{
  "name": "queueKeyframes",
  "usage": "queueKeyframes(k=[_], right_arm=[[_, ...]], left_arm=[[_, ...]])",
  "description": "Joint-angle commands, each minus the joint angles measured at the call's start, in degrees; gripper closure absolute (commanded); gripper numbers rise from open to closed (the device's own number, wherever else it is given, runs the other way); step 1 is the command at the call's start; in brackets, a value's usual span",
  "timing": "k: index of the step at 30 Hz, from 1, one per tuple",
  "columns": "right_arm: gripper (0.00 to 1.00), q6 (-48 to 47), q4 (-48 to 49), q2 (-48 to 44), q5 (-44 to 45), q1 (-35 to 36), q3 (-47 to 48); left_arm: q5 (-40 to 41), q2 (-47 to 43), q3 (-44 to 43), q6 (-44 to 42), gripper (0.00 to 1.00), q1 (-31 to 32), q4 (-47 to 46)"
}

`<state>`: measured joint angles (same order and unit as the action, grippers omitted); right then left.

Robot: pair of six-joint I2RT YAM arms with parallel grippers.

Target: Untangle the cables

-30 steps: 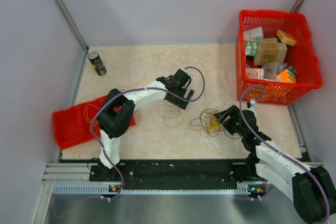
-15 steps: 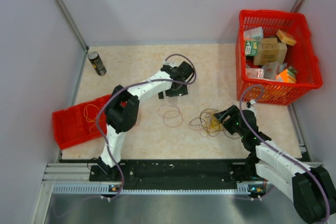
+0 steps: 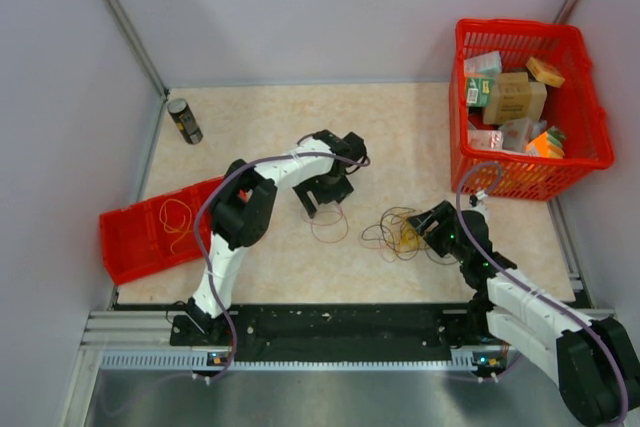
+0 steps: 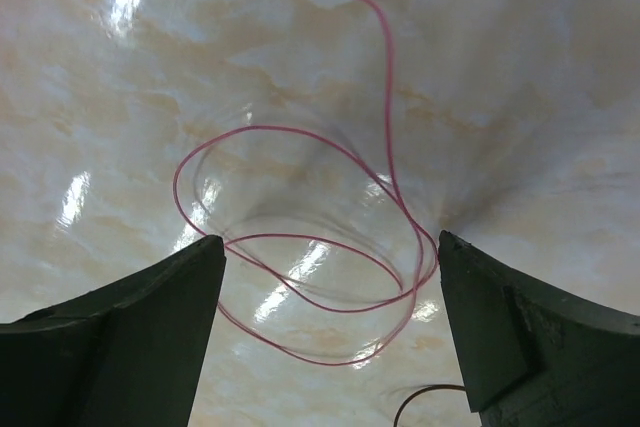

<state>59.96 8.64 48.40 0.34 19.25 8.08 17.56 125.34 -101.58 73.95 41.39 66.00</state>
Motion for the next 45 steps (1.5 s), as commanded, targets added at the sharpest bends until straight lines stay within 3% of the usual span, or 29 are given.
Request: queueKeyframes(k=[1, 5, 9, 13, 15, 16, 23, 30, 32, 35, 39, 45], right_arm=[[0.33, -1.1, 2.8, -1.0, -0.1, -0.8, -1.0], [0.33, -1.1, 2.8, -1.3, -0.1, -0.7, -1.1], [0.33, -1.1, 2.5, -1.8, 0.0, -0.7, -1.3], [0.33, -1.1, 2.5, -2.7, 0.0, -0.8, -1.7], [0.33, -1.0, 2.4, -3.0, 0.2, -0.6, -1.9], [0.33, -0.9, 2.4, -3.4, 0.2, -0.7, -2.0], [0.33, -0.9, 2.2, -4.2, 0.3, -0.8, -2.2], [0.33, -0.8, 2.6, -3.8, 0.4, -0.7, -2.3], [0.33, -0.8, 2.5, -3.8, 0.4, -0.7, -2.3], [0.33, -0.9, 2.5, -3.7, 0.4, -0.6, -2.3], [0.33, -0.9, 3.0, -3.5, 0.2, -0.8, -2.3], [0.33, -1.2, 3.4, -3.5, 0.0, -0.7, -2.4]], left_arm=[[-5.0, -2.7, 3.8, 11.8, 0.1, -0.3, 1.9], [-9.4, -2.6, 7.1, 14.5, 0.13, -0.4, -2.1], [-9.6, -2.0, 7.3, 16.4, 0.3, -0.6, -2.4], [-7.6, -5.3, 13.2, 19.6, 0.64, -0.7, -5.0], [-6.7, -7.0, 16.1, 20.3, 0.92, -0.8, -7.5], [-6.2, -7.8, 17.0, 19.6, 1.0, -0.8, -8.2], [4.0, -19.4, 19.7, 5.6, 1.0, -0.3, -12.0], [4.3, -44.8, 36.3, -11.6, 1.0, -0.9, -31.0], [6.1, -49.6, 37.8, -12.9, 1.0, -2.4, -28.7], [12.5, -54.2, 34.6, -13.7, 1.0, -6.7, -17.9], [25.5, -60.0, 32.1, -10.4, 1.0, -15.2, -5.1], [28.7, -70.7, 39.3, -11.7, 1.0, -46.6, -7.6]])
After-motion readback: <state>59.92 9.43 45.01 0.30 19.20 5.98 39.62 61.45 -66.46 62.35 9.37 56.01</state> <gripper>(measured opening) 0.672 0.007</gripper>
